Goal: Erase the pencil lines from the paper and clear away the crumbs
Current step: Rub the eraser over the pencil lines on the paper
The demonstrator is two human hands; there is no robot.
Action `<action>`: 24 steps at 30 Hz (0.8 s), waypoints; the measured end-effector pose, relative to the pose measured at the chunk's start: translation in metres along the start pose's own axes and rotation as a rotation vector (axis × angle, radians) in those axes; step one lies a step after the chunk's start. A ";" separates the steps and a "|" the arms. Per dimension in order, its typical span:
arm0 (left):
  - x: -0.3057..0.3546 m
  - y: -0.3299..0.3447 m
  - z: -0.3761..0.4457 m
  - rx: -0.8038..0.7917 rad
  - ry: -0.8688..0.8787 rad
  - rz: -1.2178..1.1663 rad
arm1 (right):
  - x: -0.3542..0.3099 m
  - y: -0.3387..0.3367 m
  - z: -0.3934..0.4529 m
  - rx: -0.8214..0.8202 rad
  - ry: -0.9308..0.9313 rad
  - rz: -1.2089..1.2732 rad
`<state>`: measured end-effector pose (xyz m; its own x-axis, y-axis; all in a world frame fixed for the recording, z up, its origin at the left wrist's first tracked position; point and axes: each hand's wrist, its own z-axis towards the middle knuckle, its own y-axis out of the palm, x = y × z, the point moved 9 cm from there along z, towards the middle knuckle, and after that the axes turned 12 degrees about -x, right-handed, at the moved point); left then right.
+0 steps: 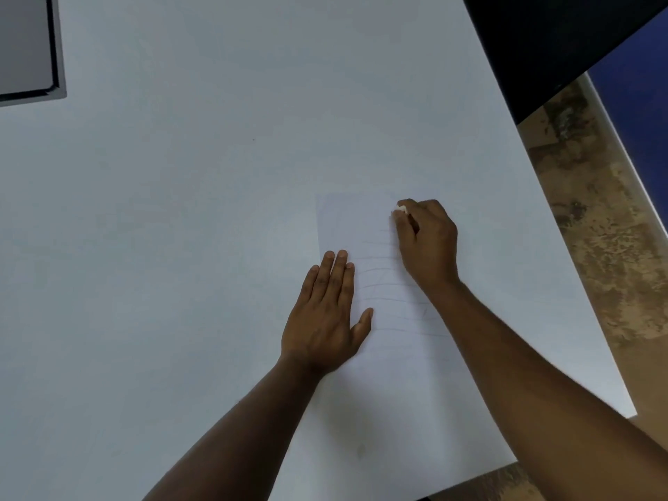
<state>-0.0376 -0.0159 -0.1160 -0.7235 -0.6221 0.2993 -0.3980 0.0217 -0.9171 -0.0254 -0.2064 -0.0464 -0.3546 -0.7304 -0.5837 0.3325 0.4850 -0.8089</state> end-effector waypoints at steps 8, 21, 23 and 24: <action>0.000 -0.024 0.000 0.088 0.053 -0.101 | -0.010 0.024 -0.036 -0.168 -0.070 0.193; -0.022 -0.025 0.067 -0.043 -0.037 0.063 | 0.006 0.020 -0.023 -0.175 -0.072 0.167; -0.020 -0.024 0.067 -0.046 -0.016 0.091 | -0.002 0.028 -0.027 -0.156 -0.067 0.115; -0.020 -0.024 0.068 -0.048 -0.008 0.102 | -0.006 0.031 -0.029 -0.155 -0.074 0.085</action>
<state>0.0245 -0.0569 -0.1183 -0.7570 -0.6211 0.2028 -0.3492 0.1223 -0.9290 -0.0380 -0.1731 -0.0704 -0.2638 -0.7141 -0.6484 0.2184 0.6106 -0.7612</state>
